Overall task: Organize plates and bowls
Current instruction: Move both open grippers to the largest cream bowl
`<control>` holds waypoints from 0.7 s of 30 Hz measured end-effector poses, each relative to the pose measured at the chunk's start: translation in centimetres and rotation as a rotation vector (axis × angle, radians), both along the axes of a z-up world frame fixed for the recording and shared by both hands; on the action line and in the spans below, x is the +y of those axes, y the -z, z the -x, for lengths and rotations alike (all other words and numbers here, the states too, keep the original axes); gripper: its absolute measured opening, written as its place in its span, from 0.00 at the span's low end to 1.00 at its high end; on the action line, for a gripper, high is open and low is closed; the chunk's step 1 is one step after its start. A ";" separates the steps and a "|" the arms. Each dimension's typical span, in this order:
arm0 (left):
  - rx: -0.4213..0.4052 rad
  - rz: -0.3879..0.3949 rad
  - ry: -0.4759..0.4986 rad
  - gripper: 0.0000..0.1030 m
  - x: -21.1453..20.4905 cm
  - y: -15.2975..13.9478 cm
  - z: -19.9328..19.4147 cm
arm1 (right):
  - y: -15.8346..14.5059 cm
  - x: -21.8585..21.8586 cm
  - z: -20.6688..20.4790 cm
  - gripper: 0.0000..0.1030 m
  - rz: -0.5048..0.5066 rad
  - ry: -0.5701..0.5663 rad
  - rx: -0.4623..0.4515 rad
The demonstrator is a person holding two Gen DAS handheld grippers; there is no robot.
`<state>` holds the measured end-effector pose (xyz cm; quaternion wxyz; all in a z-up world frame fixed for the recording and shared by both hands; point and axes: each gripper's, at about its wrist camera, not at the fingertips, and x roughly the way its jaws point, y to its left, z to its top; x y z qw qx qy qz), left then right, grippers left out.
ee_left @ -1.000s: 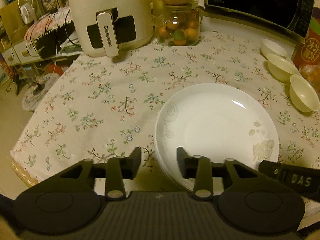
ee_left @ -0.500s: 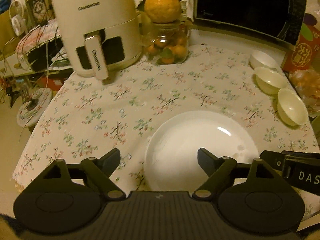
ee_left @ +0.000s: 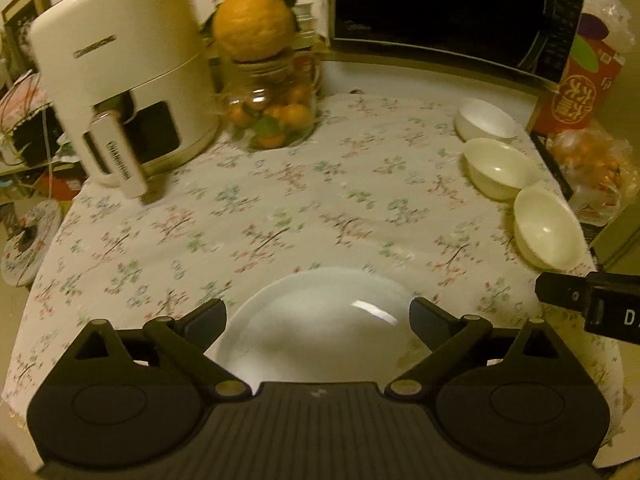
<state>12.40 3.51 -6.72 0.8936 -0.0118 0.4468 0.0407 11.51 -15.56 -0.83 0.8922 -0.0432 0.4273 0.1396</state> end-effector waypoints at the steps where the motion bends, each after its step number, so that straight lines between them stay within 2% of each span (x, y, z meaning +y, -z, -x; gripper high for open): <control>1: 0.002 0.000 0.008 0.96 -0.4 0.0 -0.4 | -0.2 -0.5 -0.4 0.58 0.000 0.006 -0.004; 16: 0.014 -0.007 0.088 0.97 -5.2 0.7 -8.4 | -1.7 -8.4 -8.0 0.68 -0.078 0.176 -0.001; 21: -0.008 -0.013 0.094 0.97 -6.7 0.8 -11.7 | -1.2 -10.6 -11.6 0.69 -0.121 0.245 0.037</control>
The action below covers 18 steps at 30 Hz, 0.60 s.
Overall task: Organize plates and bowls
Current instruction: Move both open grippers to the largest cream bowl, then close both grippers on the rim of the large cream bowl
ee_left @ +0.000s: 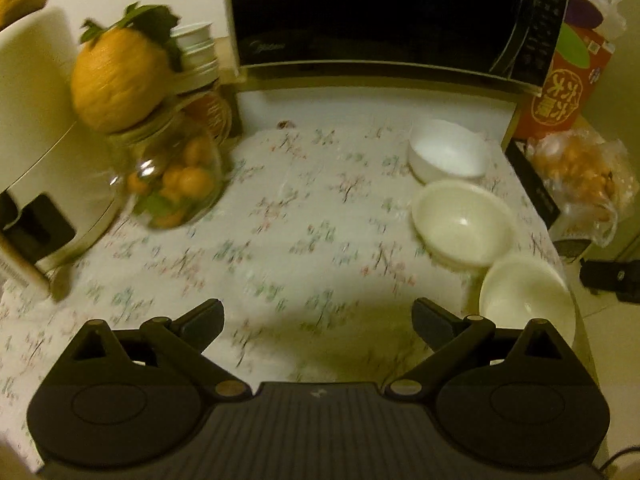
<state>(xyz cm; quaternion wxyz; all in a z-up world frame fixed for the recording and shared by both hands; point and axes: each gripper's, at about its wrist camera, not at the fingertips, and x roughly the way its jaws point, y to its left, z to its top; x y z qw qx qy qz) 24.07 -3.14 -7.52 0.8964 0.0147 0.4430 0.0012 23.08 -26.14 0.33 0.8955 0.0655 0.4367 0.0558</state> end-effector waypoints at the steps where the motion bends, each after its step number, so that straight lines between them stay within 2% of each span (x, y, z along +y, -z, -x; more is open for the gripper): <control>1: -0.002 0.001 0.001 0.97 -0.2 0.1 -0.6 | 0.3 -0.3 -0.6 0.69 -0.002 0.010 0.008; 9: -0.028 -0.007 0.033 0.97 -2.6 1.0 -5.3 | 1.7 -1.4 -4.6 0.69 0.032 0.022 0.019; 18: -0.042 -0.001 0.037 0.97 -3.6 2.3 -10.0 | 2.6 -2.6 -8.8 0.69 -0.006 0.063 0.016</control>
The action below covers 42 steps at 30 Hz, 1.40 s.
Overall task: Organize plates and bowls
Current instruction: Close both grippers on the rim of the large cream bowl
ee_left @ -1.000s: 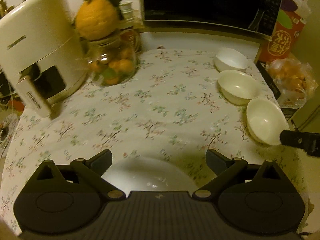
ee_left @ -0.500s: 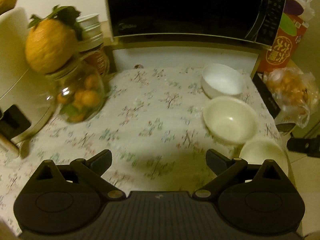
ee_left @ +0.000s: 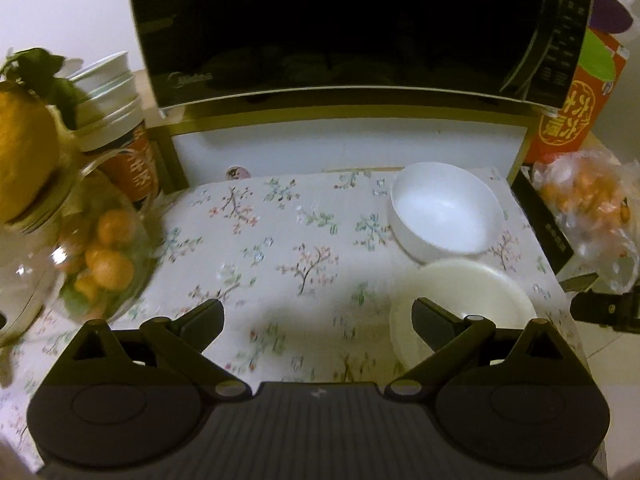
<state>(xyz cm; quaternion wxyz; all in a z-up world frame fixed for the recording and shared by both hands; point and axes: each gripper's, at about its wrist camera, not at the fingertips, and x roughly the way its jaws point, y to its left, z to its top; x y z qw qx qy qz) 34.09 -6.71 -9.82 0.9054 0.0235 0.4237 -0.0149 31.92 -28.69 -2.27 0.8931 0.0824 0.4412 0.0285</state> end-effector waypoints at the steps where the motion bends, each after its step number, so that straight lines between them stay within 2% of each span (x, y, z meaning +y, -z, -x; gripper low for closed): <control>1: -0.001 0.005 -0.001 0.97 0.0 0.1 -0.5 | 0.2 -0.2 -0.4 0.69 -0.009 0.011 0.005; 4: -0.002 0.031 -0.011 0.97 0.0 0.5 -1.9 | 0.8 -1.0 -1.7 0.69 -0.045 0.051 0.018; 8: 0.019 0.098 -0.032 0.97 0.1 1.1 -3.7 | 1.4 -1.4 -3.0 0.69 -0.084 0.087 0.024; 12: 0.005 0.162 -0.038 0.97 0.1 1.3 -5.0 | 2.1 -1.7 -4.2 0.69 -0.140 0.115 0.025; 20: -0.035 0.215 -0.016 0.93 -0.8 1.7 -7.1 | 2.9 -1.4 -6.4 0.69 -0.199 0.167 -0.011; 27: -0.021 0.223 -0.002 0.81 -1.8 2.9 -8.5 | 2.6 0.2 -7.7 0.67 -0.245 0.147 -0.070; 35: -0.017 0.199 0.014 0.76 -2.3 3.6 -8.9 | 3.4 1.7 -8.7 0.54 -0.231 0.132 -0.054; 42: -0.008 0.199 0.013 0.64 -2.1 4.0 -9.0 | 3.9 2.7 -8.9 0.45 -0.228 0.121 -0.045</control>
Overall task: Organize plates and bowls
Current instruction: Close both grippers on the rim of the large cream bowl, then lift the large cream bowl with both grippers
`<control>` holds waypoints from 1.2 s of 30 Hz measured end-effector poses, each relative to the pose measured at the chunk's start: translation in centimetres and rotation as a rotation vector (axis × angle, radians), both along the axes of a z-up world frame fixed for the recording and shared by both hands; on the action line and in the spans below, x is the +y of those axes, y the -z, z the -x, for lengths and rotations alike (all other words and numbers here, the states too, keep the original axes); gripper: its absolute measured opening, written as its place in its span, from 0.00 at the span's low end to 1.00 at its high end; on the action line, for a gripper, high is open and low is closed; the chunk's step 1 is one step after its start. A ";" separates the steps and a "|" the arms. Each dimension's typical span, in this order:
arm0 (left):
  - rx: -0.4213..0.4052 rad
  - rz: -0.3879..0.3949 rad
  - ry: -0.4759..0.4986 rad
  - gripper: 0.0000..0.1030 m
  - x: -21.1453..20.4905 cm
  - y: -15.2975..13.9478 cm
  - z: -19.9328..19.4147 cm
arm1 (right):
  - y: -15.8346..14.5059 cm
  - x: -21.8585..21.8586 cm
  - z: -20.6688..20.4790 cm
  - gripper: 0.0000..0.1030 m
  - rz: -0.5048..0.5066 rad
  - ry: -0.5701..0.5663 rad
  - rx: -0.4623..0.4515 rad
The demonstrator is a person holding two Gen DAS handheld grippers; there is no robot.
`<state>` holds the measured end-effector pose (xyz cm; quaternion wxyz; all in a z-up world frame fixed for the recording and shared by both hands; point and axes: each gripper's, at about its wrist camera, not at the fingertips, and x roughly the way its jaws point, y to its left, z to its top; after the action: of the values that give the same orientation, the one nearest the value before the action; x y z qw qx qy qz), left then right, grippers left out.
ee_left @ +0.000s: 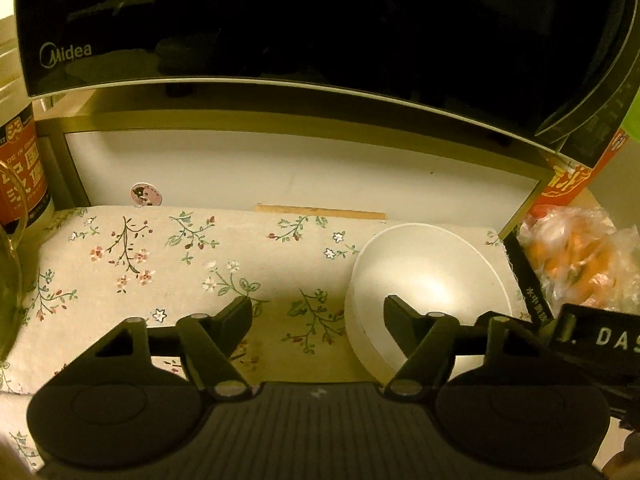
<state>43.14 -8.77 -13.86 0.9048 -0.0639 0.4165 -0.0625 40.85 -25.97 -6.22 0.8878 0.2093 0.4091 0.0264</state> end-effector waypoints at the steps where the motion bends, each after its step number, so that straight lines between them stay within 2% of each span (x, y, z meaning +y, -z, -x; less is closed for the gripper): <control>1: 0.000 -0.002 0.003 0.63 0.0 0.0 0.0 | 0.0 0.3 0.0 0.44 0.007 -0.008 0.000; 6: -0.005 -0.007 0.013 0.55 -0.1 0.0 0.0 | 0.5 1.3 -0.1 0.39 0.039 -0.026 0.007; 15: 0.000 0.007 0.046 0.36 -0.8 0.4 0.1 | 0.8 1.9 0.0 0.23 0.071 -0.021 0.009; 17: -0.011 0.010 0.053 0.31 -0.9 0.2 0.2 | 0.9 1.8 0.0 0.17 0.071 -0.009 0.013; 23: -0.019 0.016 0.073 0.16 -1.2 0.0 0.4 | 0.9 1.7 0.1 0.13 0.074 -0.002 0.014; 33: -0.032 0.029 0.066 0.06 -0.7 -0.1 0.4 | 0.7 1.7 0.3 0.11 0.078 0.008 0.009; 36: -0.043 0.040 0.078 0.06 -0.6 -0.7 0.6 | 0.0 1.8 0.5 0.09 0.092 0.006 -0.011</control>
<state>42.51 -9.39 -13.16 0.9088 -0.0643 0.3979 -0.1077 40.33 -24.15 -6.26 0.8989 0.1690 0.4042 0.0062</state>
